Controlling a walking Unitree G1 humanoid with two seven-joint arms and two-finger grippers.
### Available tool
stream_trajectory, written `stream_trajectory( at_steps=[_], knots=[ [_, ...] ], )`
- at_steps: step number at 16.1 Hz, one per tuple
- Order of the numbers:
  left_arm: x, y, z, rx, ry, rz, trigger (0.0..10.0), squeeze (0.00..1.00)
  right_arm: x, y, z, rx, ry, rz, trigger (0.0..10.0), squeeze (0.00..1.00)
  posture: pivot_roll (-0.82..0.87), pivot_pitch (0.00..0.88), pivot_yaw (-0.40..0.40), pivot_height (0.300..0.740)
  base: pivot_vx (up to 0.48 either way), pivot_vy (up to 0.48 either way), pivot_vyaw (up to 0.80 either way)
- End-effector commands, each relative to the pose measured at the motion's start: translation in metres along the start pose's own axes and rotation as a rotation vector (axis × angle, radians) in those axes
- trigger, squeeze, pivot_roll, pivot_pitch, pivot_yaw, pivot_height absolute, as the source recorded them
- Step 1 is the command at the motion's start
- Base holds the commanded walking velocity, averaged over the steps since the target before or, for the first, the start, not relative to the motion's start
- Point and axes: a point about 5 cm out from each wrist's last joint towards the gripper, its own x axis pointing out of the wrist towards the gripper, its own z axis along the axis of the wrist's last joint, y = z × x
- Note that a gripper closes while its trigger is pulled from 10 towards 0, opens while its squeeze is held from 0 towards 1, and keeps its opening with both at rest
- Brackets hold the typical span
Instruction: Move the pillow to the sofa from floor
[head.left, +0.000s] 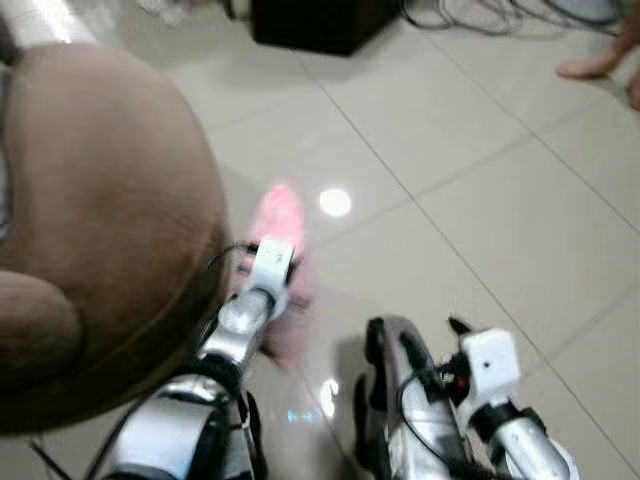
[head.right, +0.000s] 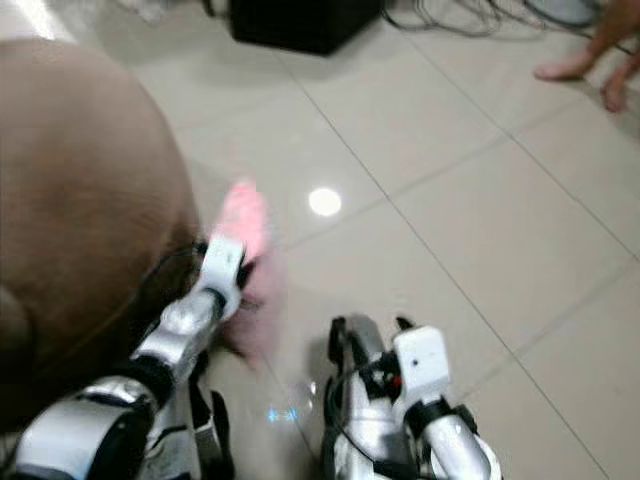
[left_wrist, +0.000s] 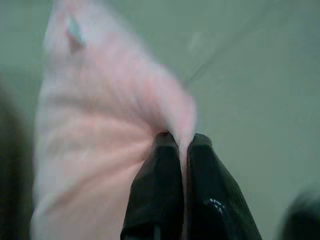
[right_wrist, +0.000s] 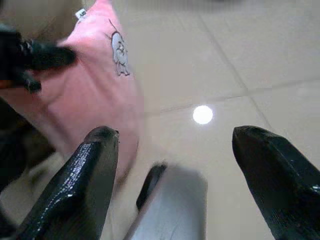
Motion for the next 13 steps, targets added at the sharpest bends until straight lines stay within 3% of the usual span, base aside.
stream_trajectory(
  at_steps=[1, 4, 6, 7, 9, 12, 13],
  knots=[
    [0.005, -0.005, 0.039, -0.051, -0.212, -0.052, 0.0, 0.0, -0.002, -0.009, 0.003, 0.01, -0.033, -0.072, 10.0, 0.0, -0.06, 0.083, -0.022, 0.54, 0.0, 0.0, 0.0],
    [-0.018, -0.006, 0.088, -0.043, -0.476, -0.069, 0.0, 0.0, 0.004, -0.014, 0.027, 0.035, -0.171, -0.142, 10.0, 0.0, -0.02, 0.034, -0.021, 0.549, 0.0, 0.0, 0.0],
    [-0.034, -0.009, 0.091, 0.033, -0.523, -0.101, 0.0, 0.0, 0.008, -0.017, 0.033, 0.052, -0.206, -0.189, 10.0, 0.0, -0.01, 0.004, -0.017, 0.564, 0.0, 0.0, 0.0],
    [-0.046, -0.013, 0.083, -0.013, -0.486, -0.142, 10.0, 0.0, 0.014, -0.019, 0.044, 0.058, -0.254, -0.22, 10.0, 0.0, -0.01, 0.0, -0.015, 0.579, 0.0, 0.0, 0.0],
    [-0.054, -0.013, 0.072, -0.03, -0.44, -0.145, 10.0, 0.0, 0.017, -0.022, 0.051, 0.062, -0.281, -0.234, 10.0, 0.0, 0.0, 0.0, -0.024, 0.594, 0.0, 0.0, 0.0],
    [-0.06, -0.013, 0.043, 0.026, -0.306, -0.135, 10.0, 0.0, 0.024, -0.023, 0.055, 0.057, -0.287, -0.214, 10.0, 0.0, 0.0, 0.0, -0.038, 0.624, 0.0, 0.0, 0.0],
    [-0.058, -0.015, 0.03, 0.102, -0.248, -0.131, 10.0, 0.0, 0.027, -0.025, 0.053, 0.051, -0.28, -0.207, 10.0, 0.0, 0.01, 0.002, -0.046, 0.634, 0.0, 0.0, 0.0]
  ],
)
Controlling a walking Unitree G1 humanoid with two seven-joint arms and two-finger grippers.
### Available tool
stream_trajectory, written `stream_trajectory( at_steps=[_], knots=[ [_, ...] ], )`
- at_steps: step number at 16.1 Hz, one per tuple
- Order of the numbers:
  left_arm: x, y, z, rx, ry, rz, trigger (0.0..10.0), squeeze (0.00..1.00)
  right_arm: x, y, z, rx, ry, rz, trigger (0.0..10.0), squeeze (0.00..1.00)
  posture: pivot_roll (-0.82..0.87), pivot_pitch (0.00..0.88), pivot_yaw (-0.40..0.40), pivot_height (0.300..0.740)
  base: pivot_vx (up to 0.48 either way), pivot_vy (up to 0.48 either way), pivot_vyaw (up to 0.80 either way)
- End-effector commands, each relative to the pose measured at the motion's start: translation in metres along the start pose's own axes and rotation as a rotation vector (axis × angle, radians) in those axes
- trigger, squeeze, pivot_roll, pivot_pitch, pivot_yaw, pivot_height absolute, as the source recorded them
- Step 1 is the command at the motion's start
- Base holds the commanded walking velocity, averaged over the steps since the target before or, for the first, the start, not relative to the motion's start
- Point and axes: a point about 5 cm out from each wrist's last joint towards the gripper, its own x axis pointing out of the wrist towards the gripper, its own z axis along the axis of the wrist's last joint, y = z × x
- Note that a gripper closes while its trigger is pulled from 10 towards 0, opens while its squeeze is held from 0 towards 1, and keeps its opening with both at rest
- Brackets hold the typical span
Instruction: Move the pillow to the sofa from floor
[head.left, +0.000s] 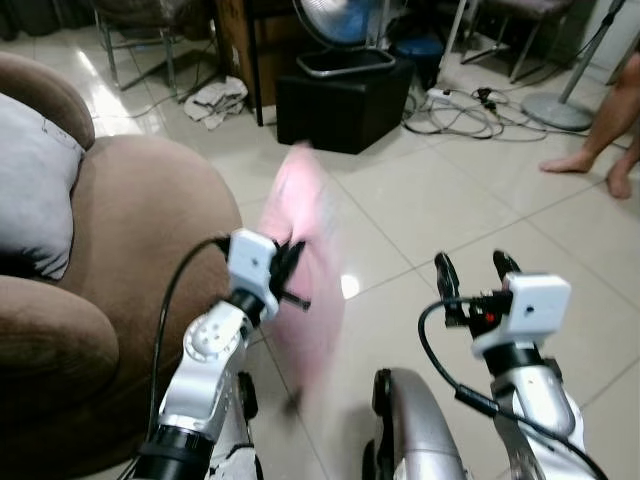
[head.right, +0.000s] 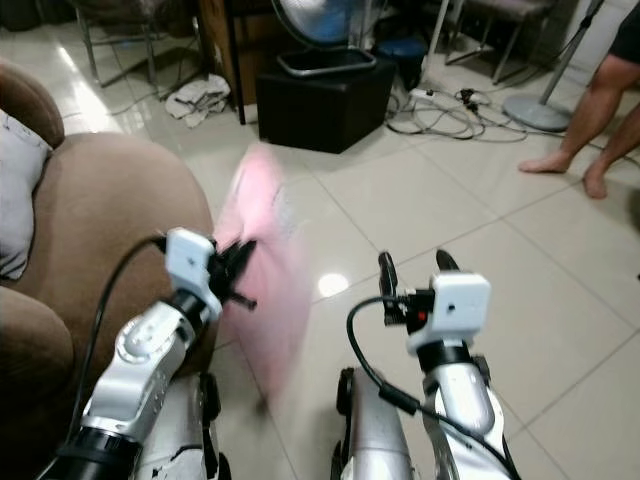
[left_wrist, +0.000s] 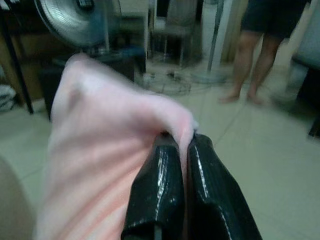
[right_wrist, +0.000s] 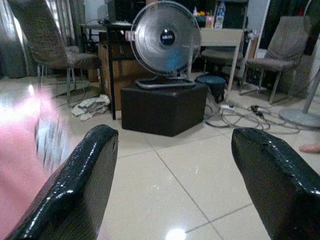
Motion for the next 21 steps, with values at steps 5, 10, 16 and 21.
stream_trajectory(
  at_steps=[5, 10, 16, 21],
  knots=[
    [0.009, -0.011, 0.015, 0.073, -0.058, -0.036, 10.0, 0.0, 0.006, -0.006, -0.008, -0.006, 0.033, -0.004, 10.0, 0.0, 0.02, 0.0, -0.051, 0.679, 0.0, 0.0, 0.0],
    [0.011, -0.014, 0.022, 0.088, -0.099, -0.026, 10.0, 0.0, 0.004, -0.006, -0.012, 0.005, 0.043, -0.019, 10.0, 0.0, 0.01, 0.0, -0.041, 0.734, 0.0, 0.0, 0.0],
    [0.014, -0.012, 0.029, 0.082, -0.13, -0.015, 10.0, 0.0, 0.002, -0.006, -0.012, 0.005, 0.041, -0.025, 10.0, 0.0, 0.02, 0.0, -0.032, 0.74, 0.0, 0.0, 0.0],
    [0.018, -0.021, 0.033, 0.111, -0.148, -0.056, 10.0, 0.0, -0.001, -0.011, -0.019, 0.01, 0.075, -0.063, 10.0, 0.0, 0.01, 0.0, -0.026, 0.74, 0.0, 0.0, 0.0]
  ],
)
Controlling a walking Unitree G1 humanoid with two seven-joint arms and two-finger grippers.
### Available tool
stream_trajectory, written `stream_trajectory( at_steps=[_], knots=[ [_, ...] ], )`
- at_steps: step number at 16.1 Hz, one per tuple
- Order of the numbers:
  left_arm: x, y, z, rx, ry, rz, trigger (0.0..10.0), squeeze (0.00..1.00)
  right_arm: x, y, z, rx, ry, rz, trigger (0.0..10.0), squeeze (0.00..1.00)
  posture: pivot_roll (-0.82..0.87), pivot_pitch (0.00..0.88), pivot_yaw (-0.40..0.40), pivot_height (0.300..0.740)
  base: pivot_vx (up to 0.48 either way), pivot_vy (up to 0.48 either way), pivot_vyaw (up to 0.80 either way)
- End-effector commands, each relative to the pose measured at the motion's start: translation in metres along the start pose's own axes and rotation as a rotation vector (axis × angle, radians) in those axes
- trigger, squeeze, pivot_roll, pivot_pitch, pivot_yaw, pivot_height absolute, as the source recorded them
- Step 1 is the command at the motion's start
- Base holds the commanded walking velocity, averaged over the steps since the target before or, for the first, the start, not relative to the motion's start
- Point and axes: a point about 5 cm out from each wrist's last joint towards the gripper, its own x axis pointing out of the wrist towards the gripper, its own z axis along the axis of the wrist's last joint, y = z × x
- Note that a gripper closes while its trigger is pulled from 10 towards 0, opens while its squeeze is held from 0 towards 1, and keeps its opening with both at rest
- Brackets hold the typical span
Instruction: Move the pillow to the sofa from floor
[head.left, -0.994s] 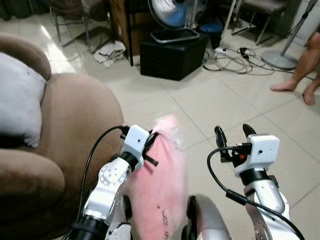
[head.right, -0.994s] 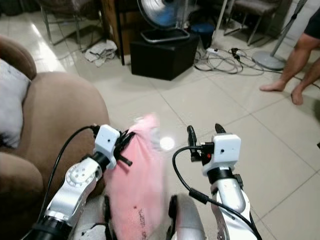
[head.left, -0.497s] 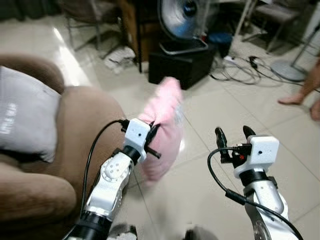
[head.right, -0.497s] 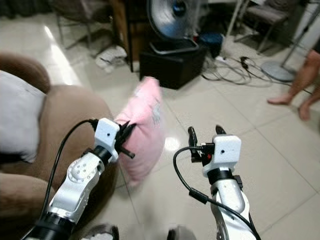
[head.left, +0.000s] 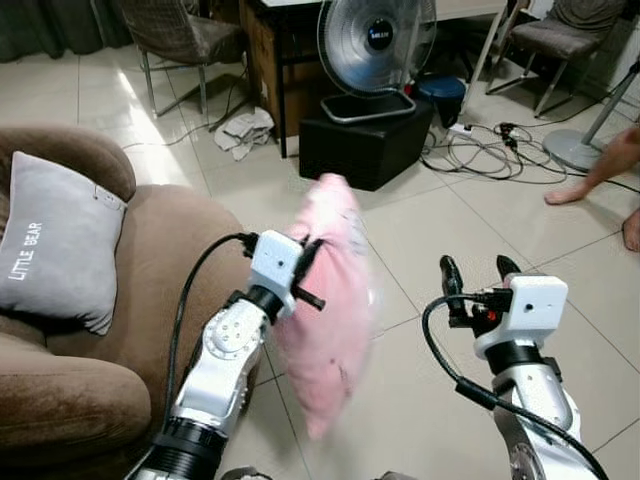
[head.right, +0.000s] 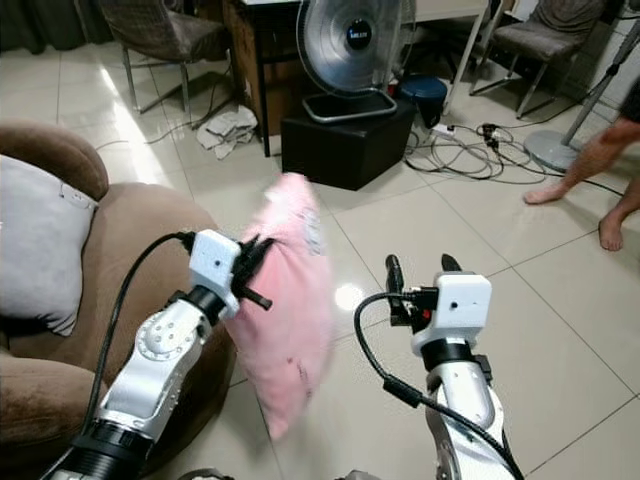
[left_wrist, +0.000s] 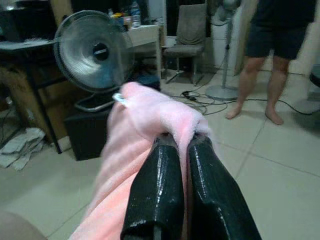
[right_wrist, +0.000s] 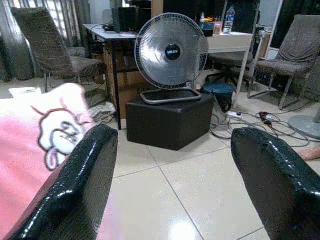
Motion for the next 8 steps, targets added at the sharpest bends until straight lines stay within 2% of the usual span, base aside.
stream_trajectory(
  at_steps=[1, 4, 8],
  knots=[
    [0.007, -0.0022, 0.0187, 0.041, -0.086, -0.022, 10.0, 0.0, -0.0028, 0.0008, -0.004, -0.036, 0.02, 0.012, 10.0, 0.0, 0.01, 0.0, -0.023, 0.74, 0.0, 0.0, 0.0],
    [0.0096, -0.001, 0.0194, 0.02, -0.086, -0.016, 10.0, 0.0, -0.0056, 0.0056, -0.0065, -0.057, 0.035, 0.038, 10.0, 0.0, 0.0, 0.0, -0.015, 0.74, 0.0, 0.0, 0.8],
    [0.0115, -0.0032, 0.0209, 0.034, -0.087, -0.016, 10.0, 0.0, -0.0054, 0.0057, -0.0079, -0.073, 0.042, 0.046, 10.0, 0.0, 0.01, 0.0, -0.011, 0.74, 0.0, 0.0, 0.8]
  ],
)
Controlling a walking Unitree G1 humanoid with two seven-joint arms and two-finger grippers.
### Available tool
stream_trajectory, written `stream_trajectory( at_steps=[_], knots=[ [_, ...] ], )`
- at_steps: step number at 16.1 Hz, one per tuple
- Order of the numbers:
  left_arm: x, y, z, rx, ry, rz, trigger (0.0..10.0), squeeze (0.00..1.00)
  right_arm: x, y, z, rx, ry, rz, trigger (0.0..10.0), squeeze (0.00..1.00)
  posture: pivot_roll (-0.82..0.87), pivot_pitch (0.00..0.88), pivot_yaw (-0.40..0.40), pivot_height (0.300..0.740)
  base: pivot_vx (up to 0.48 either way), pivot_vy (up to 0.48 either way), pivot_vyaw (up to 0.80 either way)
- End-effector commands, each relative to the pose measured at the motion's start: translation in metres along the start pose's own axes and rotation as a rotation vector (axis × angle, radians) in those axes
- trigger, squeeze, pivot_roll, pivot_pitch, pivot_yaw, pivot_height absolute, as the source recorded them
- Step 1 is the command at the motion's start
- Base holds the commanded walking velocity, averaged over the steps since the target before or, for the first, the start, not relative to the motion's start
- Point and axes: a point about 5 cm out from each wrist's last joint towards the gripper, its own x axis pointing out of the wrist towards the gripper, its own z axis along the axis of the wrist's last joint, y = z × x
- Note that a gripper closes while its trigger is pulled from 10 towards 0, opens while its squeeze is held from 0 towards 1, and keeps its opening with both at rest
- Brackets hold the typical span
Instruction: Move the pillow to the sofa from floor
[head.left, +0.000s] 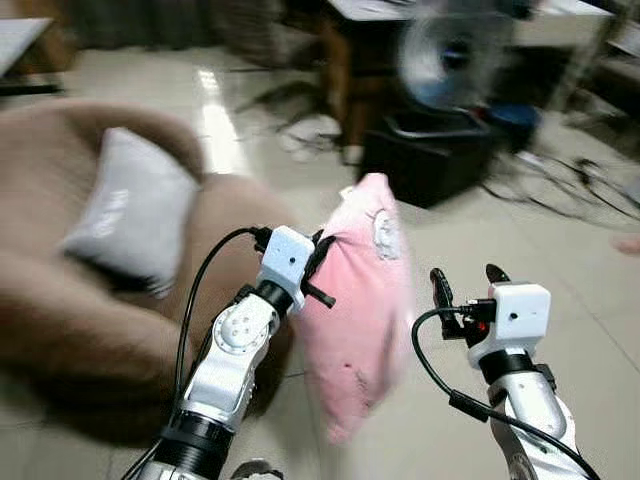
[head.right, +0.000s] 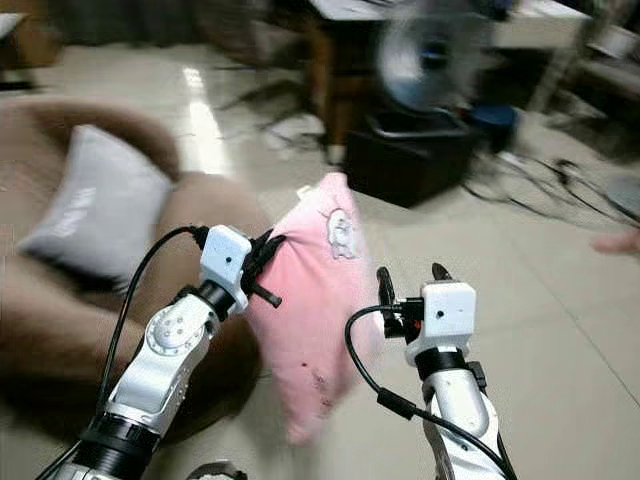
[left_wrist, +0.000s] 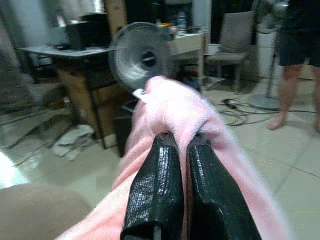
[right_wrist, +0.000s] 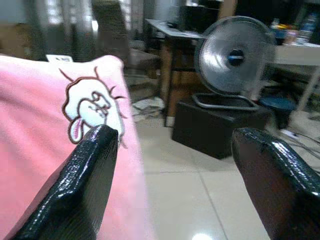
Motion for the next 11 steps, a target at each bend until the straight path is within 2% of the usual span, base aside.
stream_trajectory(
  at_steps=[1, 3, 5, 8, 11],
  knots=[
    [0.007, 0.0, 0.015, 0.029, -0.07, -0.007, 10.0, 0.0, 0.001, 0.0, -0.001, -0.02, 0.008, 0.005, 10.0, 0.0, 0.01, 0.0, -0.01, 0.74, 0.0, 0.0, 0.8],
    [0.012, -0.002, 0.024, 0.018, -0.113, -0.035, 10.0, 0.0, 0.002, -0.001, -0.001, -0.023, 0.005, -0.004, 10.0, 0.0, 0.01, 0.0, -0.011, 0.74, 0.0, 0.0, 0.8],
    [0.025, -0.005, 0.033, 0.022, -0.143, -0.053, 10.0, 0.0, 0.003, -0.002, 0.0, -0.026, 0.002, -0.009, 10.0, 0.0, 0.01, 0.0, -0.012, 0.74, 0.341, 0.0, 0.8],
    [0.042, -0.003, 0.033, 0.045, -0.092, -0.025, 10.0, 0.0, 0.005, -0.002, 0.0, -0.03, -0.001, -0.005, 10.0, 0.0, 0.0, 0.0, -0.008, 0.74, 0.379, 0.0, 0.8],
    [0.047, 0.001, 0.032, 0.036, -0.082, -0.005, 10.0, 0.0, 0.004, 0.0, 0.0, -0.034, 0.0, 0.006, 10.0, 0.0, 0.0, 0.0, -0.003, 0.74, 0.372, 0.0, 0.8]
  ],
)
